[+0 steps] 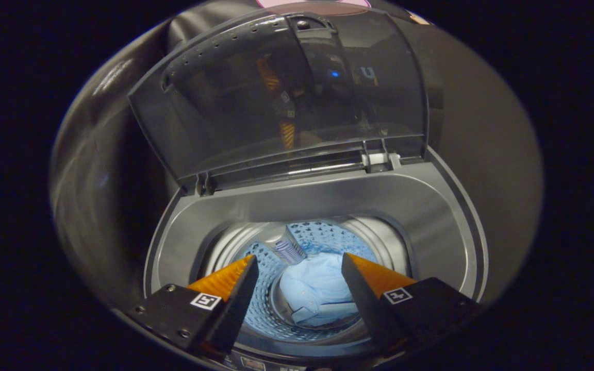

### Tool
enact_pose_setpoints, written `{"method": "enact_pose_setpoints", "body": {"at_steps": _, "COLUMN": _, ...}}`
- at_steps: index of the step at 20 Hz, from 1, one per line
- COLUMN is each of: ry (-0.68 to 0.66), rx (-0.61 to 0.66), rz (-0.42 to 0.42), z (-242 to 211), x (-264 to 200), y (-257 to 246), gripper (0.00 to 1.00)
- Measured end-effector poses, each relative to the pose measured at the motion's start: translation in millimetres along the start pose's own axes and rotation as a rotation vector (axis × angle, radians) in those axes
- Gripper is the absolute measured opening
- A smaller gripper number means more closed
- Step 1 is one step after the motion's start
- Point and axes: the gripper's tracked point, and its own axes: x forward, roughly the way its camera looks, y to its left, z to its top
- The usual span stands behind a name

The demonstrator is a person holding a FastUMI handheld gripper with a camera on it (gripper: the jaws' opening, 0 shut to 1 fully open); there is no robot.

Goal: Put the clothes into the washing machine and then close the washing machine lid.

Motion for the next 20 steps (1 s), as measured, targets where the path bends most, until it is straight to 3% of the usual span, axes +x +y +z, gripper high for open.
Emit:
{"method": "enact_pose_setpoints", "body": {"at_steps": 6, "ry": -0.046, "rx": 0.057, "rz": 0.012, "z": 19, "x": -18, "y": 14, "gripper": 0.98}}
{"method": "enact_pose_setpoints", "body": {"at_steps": 20, "ry": -0.411, "rx": -0.002, "rz": 0.004, "z": 181, "x": -108, "y": 49, "gripper": 0.97}}
